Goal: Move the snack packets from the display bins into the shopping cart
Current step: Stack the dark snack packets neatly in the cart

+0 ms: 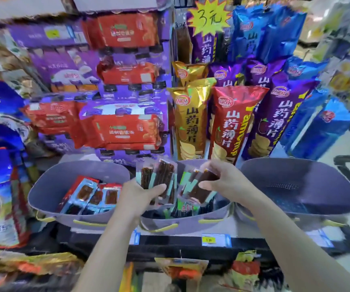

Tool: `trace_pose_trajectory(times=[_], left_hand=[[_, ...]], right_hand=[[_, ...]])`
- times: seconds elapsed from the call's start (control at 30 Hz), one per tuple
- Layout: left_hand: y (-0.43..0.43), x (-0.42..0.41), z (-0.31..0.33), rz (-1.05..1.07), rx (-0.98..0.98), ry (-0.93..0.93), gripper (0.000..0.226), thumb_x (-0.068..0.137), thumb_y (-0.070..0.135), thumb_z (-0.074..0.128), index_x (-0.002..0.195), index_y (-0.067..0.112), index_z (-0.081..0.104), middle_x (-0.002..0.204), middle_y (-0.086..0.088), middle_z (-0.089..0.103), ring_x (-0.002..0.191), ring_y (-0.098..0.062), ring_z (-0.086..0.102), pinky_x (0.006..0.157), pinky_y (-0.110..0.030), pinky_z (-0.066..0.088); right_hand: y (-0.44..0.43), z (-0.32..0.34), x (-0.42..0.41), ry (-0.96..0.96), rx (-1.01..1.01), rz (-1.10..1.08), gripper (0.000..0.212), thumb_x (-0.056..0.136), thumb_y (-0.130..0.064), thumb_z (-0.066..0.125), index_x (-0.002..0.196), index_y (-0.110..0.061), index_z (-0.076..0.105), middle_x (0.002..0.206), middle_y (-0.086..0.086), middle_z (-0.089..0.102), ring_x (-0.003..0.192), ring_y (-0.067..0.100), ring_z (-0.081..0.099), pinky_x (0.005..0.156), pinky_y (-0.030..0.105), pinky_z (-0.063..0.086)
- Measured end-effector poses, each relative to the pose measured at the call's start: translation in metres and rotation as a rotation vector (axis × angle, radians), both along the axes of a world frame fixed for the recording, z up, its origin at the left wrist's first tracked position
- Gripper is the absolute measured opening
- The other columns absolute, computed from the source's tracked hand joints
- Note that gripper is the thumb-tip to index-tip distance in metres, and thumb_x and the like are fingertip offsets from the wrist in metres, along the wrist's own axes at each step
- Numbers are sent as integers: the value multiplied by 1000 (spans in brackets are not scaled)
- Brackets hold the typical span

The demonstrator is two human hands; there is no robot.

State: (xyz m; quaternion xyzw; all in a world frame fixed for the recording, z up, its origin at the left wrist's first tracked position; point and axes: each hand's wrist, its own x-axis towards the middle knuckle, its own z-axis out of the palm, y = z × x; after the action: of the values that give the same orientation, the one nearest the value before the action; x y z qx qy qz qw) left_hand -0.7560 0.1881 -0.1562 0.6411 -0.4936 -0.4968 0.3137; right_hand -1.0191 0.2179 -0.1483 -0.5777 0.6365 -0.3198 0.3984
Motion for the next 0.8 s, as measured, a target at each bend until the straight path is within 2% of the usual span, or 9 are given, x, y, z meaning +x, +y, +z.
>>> trace_pose_trajectory(times=[0.13,0.23,0.33,0.4,0.43,0.53,0.63,0.73,0.8], left_hand=[[-26,-7,-25,-67,90,-66,17,82,16,92,83,10,76,75,-19,78,68,-31,76,76,-61,64],[-40,-11,-43,-164,37,-190,14,81,17,91,81,16,77,75,-9,79,66,-25,74,74,-53,64],[-54,-13,-52,-264,-5,-351,31,79,30,92,98,19,70,94,-1,79,89,-26,77,77,-38,59],[-61,-15,-56,-327,-15,-496,45,78,42,91,103,26,58,97,5,71,104,-25,73,71,-31,44],[-64,-17,-58,-354,-15,-550,51,78,47,91,107,26,54,101,4,71,108,-26,71,71,-30,41],[-66,-24,-67,-415,-26,-631,72,75,49,92,123,18,49,126,-8,71,120,-33,67,83,-38,50],[-63,-29,-69,-411,-37,-706,99,71,52,94,142,13,36,147,-11,46,134,-35,54,97,-42,49],[-58,-31,-67,-394,-90,-789,111,69,60,92,148,14,28,149,-11,38,133,-36,54,95,-42,50],[-52,-31,-65,-380,-137,-845,112,68,65,90,148,17,28,146,-9,40,136,-34,52,98,-42,51]], right_hand=[[-25,-23,4,130,82,56,32,85,-18,82,113,-27,70,108,-17,70,97,0,66,81,23,47],[-41,-41,8,182,158,86,34,86,-16,81,117,-22,69,112,-15,68,99,1,63,88,25,45],[-52,-53,9,241,193,84,38,87,-18,80,124,-18,69,121,-9,70,110,8,63,89,25,44],[-58,-60,10,299,201,94,37,88,-19,79,123,-22,68,117,-10,69,107,8,62,85,24,43],[-60,-63,10,322,214,101,38,88,-19,78,124,-23,67,116,-8,69,105,9,61,83,25,43],[-64,-71,11,419,251,127,44,89,-15,74,132,-20,63,123,-1,67,104,15,62,87,30,48],[-67,-79,11,513,256,175,32,91,-11,70,123,-17,64,119,3,64,108,25,61,92,36,49],[-68,-81,8,592,304,213,64,97,-20,68,156,-18,42,157,5,45,142,28,45,117,38,37],[-67,-83,7,622,318,237,70,99,-21,64,161,-19,31,164,5,35,149,30,36,123,41,30]])
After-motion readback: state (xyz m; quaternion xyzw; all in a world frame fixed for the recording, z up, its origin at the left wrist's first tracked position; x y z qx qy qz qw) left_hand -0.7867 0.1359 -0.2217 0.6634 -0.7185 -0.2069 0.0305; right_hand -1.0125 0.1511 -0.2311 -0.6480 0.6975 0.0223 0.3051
